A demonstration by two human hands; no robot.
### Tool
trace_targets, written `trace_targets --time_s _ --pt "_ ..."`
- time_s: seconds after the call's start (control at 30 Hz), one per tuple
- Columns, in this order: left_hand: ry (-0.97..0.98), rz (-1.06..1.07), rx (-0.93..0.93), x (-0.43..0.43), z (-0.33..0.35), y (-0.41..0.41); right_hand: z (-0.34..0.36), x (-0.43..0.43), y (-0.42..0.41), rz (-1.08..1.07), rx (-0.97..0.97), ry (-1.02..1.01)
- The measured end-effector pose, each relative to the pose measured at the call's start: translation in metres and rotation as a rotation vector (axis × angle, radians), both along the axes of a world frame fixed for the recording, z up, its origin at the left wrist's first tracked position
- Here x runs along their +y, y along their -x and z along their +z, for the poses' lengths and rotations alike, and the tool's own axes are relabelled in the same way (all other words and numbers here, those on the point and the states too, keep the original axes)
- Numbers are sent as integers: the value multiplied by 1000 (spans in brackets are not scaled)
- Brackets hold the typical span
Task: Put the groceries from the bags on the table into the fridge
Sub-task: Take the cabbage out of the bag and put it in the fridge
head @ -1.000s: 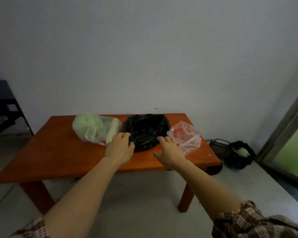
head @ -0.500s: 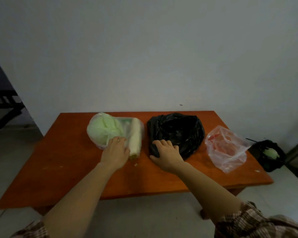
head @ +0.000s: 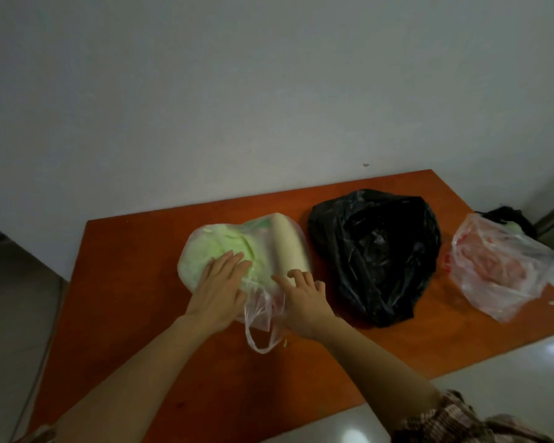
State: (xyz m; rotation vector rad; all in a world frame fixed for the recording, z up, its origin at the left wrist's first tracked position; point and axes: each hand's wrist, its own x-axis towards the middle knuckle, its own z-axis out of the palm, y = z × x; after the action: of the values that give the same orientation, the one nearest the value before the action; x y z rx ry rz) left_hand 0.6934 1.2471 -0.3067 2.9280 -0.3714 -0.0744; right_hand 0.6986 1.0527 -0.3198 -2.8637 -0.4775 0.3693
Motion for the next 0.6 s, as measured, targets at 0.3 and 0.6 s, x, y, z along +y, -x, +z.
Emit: trace_targets --time_s 0.3,0.6 --pt "150 84 -207 8 0 -41 16 -4 -68 -247 256 -554" --pt "311 360 -182 22 10 -101 55 -35 -152 -610 650 -985"
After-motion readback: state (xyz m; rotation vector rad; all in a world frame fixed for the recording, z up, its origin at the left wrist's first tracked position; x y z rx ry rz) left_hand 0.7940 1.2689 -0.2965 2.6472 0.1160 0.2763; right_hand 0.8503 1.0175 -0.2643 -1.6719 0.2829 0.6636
